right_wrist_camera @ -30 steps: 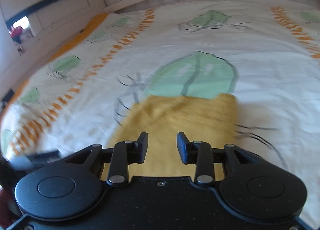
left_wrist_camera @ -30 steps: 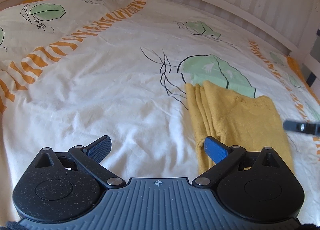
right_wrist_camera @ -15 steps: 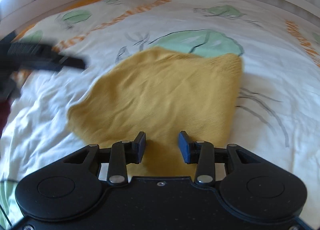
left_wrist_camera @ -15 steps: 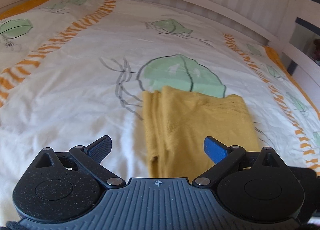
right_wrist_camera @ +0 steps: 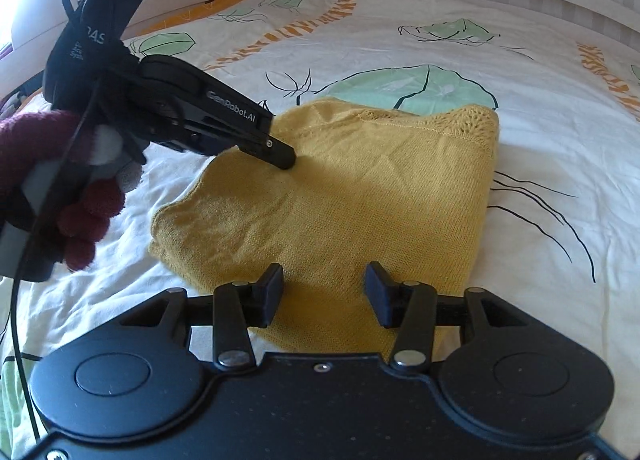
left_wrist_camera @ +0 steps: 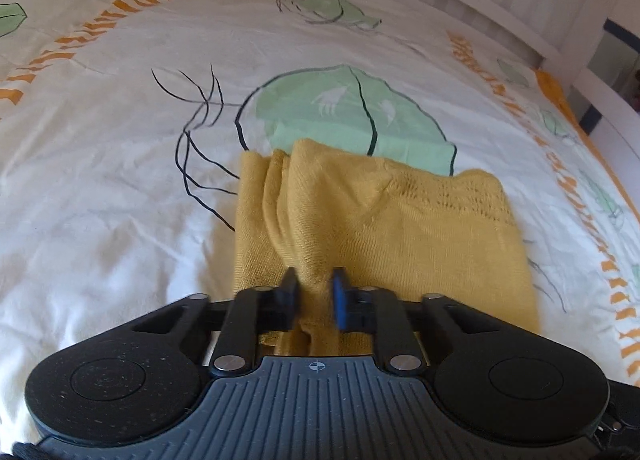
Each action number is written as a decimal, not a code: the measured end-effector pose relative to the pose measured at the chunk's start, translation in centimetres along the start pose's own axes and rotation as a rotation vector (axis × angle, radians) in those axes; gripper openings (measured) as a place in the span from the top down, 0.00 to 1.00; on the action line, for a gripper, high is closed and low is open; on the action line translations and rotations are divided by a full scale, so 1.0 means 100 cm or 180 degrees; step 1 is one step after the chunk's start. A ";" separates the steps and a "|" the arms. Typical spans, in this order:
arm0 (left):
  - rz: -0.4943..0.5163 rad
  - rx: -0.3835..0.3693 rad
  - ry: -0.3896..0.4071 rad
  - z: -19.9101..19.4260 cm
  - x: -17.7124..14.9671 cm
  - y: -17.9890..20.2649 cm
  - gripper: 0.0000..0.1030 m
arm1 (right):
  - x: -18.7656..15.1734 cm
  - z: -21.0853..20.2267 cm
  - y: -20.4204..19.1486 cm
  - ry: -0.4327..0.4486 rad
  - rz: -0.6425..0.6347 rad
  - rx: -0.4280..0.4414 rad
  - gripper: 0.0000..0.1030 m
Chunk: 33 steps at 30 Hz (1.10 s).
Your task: Fold small clothes
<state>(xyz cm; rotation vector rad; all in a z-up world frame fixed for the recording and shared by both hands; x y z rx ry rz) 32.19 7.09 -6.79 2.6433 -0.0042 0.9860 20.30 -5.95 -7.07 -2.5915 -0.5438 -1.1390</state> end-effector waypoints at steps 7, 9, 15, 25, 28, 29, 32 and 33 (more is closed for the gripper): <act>-0.0037 0.0093 0.0145 -0.019 -0.015 -0.013 0.88 | 0.005 -0.013 -0.001 0.0039 -0.0237 0.0088 0.47; -0.0088 0.0109 0.0153 -0.018 -0.014 -0.016 0.88 | 0.014 -0.016 0.002 0.0134 -0.0241 0.0066 0.47; -0.0118 0.0155 0.0208 -0.024 -0.022 -0.019 0.88 | 0.058 0.004 0.032 0.0331 -0.0132 -0.0146 0.44; -0.0003 0.0157 0.0190 -0.031 -0.030 -0.021 0.76 | 0.081 0.070 0.049 0.0046 0.0032 -0.0050 0.34; -0.0179 0.0022 0.0199 -0.043 -0.029 -0.031 0.65 | 0.081 0.048 0.053 0.0247 0.0077 0.0015 0.34; -0.0233 -0.0014 0.0203 -0.048 -0.030 -0.035 0.62 | 0.081 0.040 0.058 0.0296 0.0142 0.0013 0.33; -0.0292 -0.0121 0.0128 -0.056 -0.035 -0.039 0.49 | 0.074 0.022 0.080 0.0323 0.0419 0.0045 0.24; -0.0301 -0.0173 0.0074 -0.056 -0.037 -0.039 0.48 | 0.071 0.020 0.088 0.0294 0.0529 0.0054 0.24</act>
Point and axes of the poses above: each gripper's, at about its wrist camera, not at the fingertips, and z roughly the way its jaws point, y to its right, x to its top, the point moved 4 cm from there along z, roughly the way its jaws point, and after that the axes turned 3 degrees about -x, right-handed, at the moved point
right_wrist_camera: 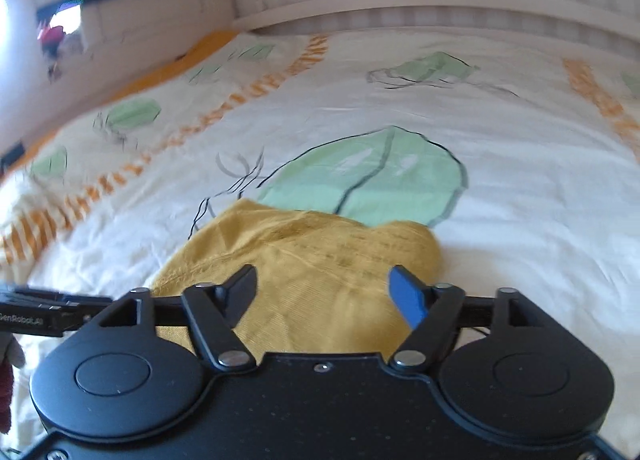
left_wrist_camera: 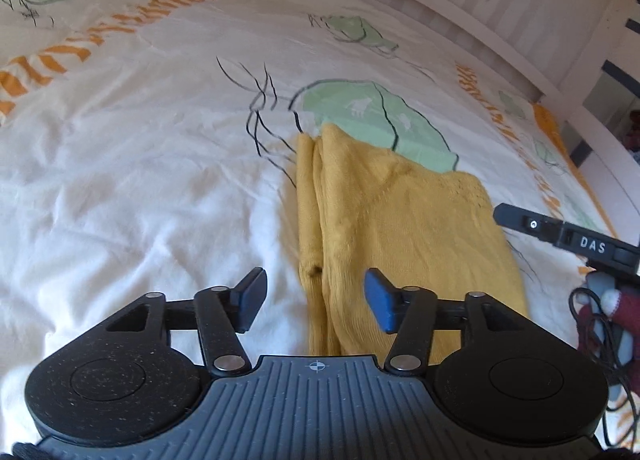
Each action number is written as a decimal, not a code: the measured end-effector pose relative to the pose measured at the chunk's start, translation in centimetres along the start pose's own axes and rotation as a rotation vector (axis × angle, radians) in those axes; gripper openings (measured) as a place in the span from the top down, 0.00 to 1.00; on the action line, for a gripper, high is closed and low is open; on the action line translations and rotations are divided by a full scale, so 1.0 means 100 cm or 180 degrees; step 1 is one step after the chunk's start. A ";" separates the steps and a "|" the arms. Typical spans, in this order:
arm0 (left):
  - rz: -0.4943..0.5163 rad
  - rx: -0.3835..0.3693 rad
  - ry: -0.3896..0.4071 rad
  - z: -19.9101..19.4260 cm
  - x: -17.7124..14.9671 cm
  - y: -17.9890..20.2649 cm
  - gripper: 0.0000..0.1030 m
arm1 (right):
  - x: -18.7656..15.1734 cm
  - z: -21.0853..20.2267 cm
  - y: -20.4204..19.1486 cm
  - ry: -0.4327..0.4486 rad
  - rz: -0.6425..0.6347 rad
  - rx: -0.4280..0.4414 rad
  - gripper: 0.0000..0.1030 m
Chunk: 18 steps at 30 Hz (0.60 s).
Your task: Fold small clothes
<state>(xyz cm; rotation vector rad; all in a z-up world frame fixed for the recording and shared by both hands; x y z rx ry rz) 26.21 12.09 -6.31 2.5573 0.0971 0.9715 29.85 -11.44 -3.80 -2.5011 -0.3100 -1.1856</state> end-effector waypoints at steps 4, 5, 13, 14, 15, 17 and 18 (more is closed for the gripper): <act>-0.0086 -0.0183 -0.0232 0.008 -0.011 0.002 0.44 | -0.009 -0.001 0.026 -0.0114 0.0354 0.0038 0.24; -0.0104 -0.0207 -0.0269 0.011 -0.014 0.004 0.43 | -0.012 0.000 0.030 -0.0135 0.0416 0.0065 0.24; -0.0199 -0.0481 -0.0313 0.046 -0.011 0.022 0.35 | -0.029 0.031 0.033 -0.0352 0.0998 0.0673 0.21; -0.0233 -0.0540 -0.0329 0.050 -0.010 0.023 0.35 | -0.030 0.035 0.032 -0.0339 0.1048 0.0711 0.20; -0.0270 -0.0575 -0.0340 0.054 -0.009 0.024 0.35 | -0.029 0.039 0.031 -0.0317 0.1092 0.0736 0.17; -0.0381 -0.0663 -0.0340 0.060 -0.006 0.024 0.35 | -0.027 0.044 0.030 -0.0283 0.1179 0.0774 0.15; -0.0444 -0.0724 -0.0348 0.061 -0.005 0.023 0.38 | -0.026 0.045 0.031 -0.0286 0.1217 0.0784 0.16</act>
Point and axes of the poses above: each gripper's, at about its wrist camera, not at the fingertips, and z roughly the way its jaws point, y to its right, x to its top, the point moved 4 cm from there along z, roughly the way its jaws point, and after that the axes turned 3 degrees about -x, right-handed, at the moved point
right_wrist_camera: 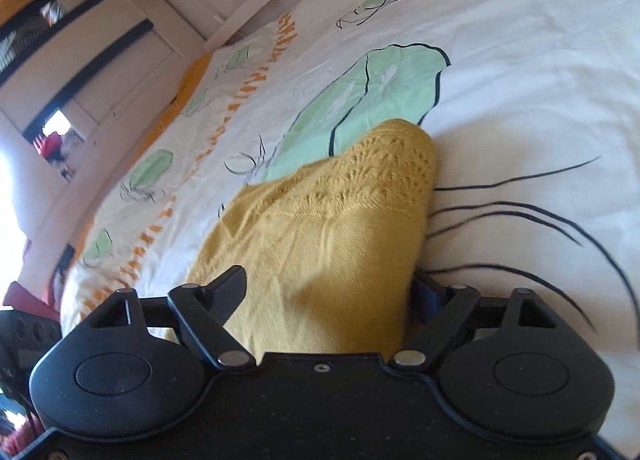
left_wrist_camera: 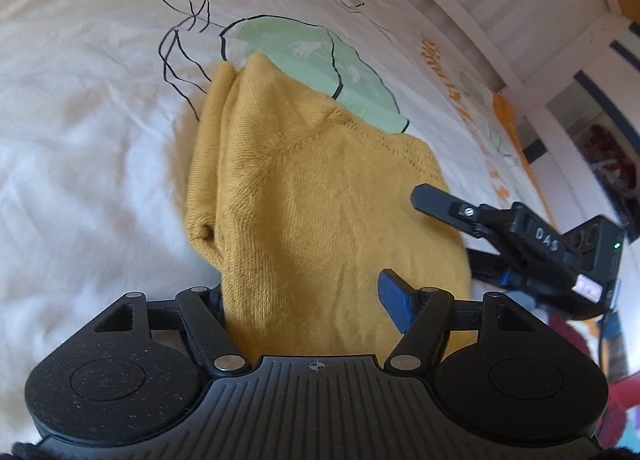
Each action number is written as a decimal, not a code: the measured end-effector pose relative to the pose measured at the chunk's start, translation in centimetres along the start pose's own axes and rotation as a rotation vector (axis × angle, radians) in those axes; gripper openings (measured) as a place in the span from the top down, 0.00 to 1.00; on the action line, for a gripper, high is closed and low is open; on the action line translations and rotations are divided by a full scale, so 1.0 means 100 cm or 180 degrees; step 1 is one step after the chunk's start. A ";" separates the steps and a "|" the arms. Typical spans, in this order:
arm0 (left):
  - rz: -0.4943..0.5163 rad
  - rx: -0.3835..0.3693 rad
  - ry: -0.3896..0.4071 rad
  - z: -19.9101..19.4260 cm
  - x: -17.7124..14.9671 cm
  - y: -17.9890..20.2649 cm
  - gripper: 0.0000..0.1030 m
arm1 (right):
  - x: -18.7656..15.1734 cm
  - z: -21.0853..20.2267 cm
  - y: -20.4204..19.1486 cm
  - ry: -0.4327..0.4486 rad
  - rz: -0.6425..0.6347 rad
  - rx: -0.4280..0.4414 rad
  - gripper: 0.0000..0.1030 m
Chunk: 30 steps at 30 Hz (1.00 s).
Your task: Fold small clothes
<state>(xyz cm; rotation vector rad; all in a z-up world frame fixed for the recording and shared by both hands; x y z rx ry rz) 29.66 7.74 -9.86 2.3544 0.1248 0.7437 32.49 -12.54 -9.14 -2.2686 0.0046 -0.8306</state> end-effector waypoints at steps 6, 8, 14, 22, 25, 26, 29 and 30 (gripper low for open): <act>-0.0344 -0.0296 -0.0186 -0.007 0.002 0.001 0.83 | 0.003 -0.010 -0.009 -0.0131 -0.0160 -0.0244 0.62; -0.0266 -0.0369 -0.0216 -0.016 -0.004 0.011 0.83 | 0.000 -0.024 -0.019 -0.0161 -0.0281 -0.0332 0.64; -0.0087 -0.0619 -0.0426 -0.044 -0.047 0.048 0.84 | -0.030 -0.086 -0.036 -0.0239 -0.0265 -0.0409 0.65; 0.0035 -0.0753 -0.0625 -0.071 -0.127 0.075 0.84 | -0.094 -0.159 -0.033 -0.0346 -0.0073 -0.0418 0.65; 0.0095 -0.0664 -0.0620 -0.080 -0.149 0.075 0.84 | -0.108 -0.176 -0.037 -0.0297 -0.0128 -0.0459 0.64; 0.0119 -0.0573 -0.0590 -0.083 -0.154 0.073 0.84 | -0.110 -0.179 -0.039 -0.0252 -0.0193 -0.0545 0.64; 0.0263 -0.0198 -0.0519 -0.089 -0.164 0.061 0.83 | -0.118 -0.190 -0.039 -0.0058 -0.0405 -0.0947 0.61; 0.0306 -0.0060 -0.0511 -0.090 -0.166 0.057 0.82 | -0.120 -0.193 -0.038 0.0011 -0.0444 -0.1076 0.61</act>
Point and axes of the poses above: each gripper's, at about its wrist camera, not at the fingertips, and z roughly the way its jaws point, y to its right, x to its top, the point moved 4 cm from there along z, roughly the way its jaws point, and after that the axes turned 3 degrees about -x, right-handed, at the moved point
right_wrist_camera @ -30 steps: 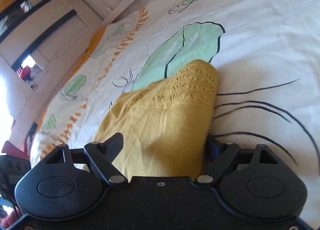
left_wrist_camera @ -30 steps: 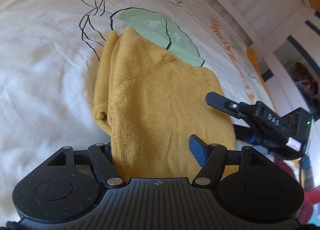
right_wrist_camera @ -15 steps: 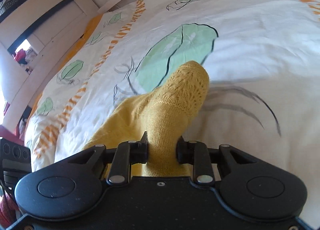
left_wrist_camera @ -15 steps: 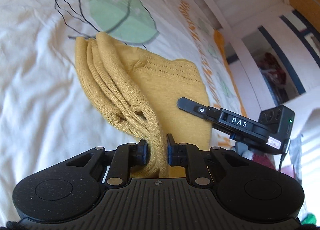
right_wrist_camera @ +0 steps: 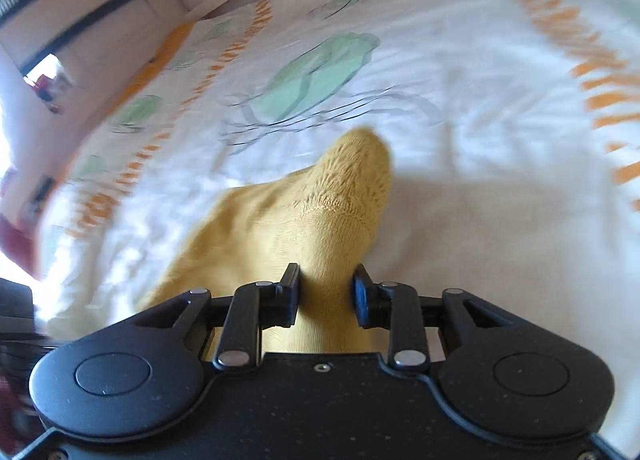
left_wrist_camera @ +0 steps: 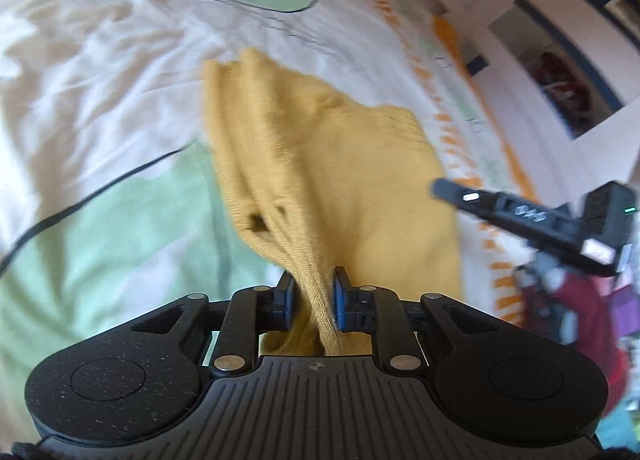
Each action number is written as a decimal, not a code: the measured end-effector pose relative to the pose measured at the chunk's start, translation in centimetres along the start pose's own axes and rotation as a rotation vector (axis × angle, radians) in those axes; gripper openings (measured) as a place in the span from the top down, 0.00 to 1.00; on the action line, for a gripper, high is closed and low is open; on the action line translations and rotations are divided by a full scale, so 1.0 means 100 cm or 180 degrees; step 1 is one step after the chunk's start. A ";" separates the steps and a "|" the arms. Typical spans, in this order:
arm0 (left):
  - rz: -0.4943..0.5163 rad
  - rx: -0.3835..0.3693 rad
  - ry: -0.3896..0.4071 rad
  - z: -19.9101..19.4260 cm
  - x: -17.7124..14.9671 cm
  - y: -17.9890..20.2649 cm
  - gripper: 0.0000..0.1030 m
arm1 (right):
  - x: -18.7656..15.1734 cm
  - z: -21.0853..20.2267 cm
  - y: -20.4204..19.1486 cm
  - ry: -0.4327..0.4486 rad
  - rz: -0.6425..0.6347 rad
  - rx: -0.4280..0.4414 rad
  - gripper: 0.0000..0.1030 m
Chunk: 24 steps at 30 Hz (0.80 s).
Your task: Fold small clothes
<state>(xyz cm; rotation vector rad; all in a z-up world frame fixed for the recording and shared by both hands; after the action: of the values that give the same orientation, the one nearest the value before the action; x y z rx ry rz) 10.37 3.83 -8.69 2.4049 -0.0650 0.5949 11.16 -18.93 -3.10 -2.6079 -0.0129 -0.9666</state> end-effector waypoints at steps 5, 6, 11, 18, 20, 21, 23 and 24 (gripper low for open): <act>0.0272 0.0303 0.0124 -0.011 -0.011 0.005 0.78 | -0.010 -0.009 0.002 0.0270 -0.0087 -0.0346 0.52; 0.0373 0.0354 0.0179 -0.015 -0.010 0.011 0.78 | -0.010 -0.010 0.000 0.0326 -0.0131 -0.0388 0.52; 0.0889 0.0489 0.0678 -0.036 0.001 0.051 0.63 | -0.007 -0.017 -0.011 0.0579 -0.0215 -0.0402 0.40; 0.1161 0.0980 0.1170 -0.011 0.032 0.072 0.31 | -0.003 0.005 -0.019 0.0651 -0.0354 -0.0593 0.28; 0.1181 0.1149 0.1133 0.004 0.037 0.068 0.31 | -0.007 0.014 -0.018 0.0596 -0.0342 -0.0646 0.26; 0.1186 0.1211 0.1084 0.012 0.039 0.066 0.31 | -0.010 0.019 -0.017 0.0560 -0.0323 -0.0653 0.24; 0.1175 0.1339 0.0991 0.023 0.041 0.057 0.31 | -0.015 0.028 -0.014 0.0477 -0.0308 -0.0691 0.23; 0.1167 0.1417 0.0972 0.028 0.042 0.053 0.31 | -0.019 0.032 -0.012 0.0447 -0.0316 -0.0724 0.19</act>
<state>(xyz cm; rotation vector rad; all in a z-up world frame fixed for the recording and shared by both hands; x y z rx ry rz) 14.21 -1.60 -5.70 2.7121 -0.2713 1.2531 11.62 -16.52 -6.17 -2.7588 0.0033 -1.2510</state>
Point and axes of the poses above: each gripper's, at about its wrist camera, not at the fingertips, and z roughly the way its jaws point, y to its right, x to its top, the point moved 4 cm from there along z, roughly the way its jaws point, and after that the axes turned 3 degrees about -x, right-handed, at the moved point
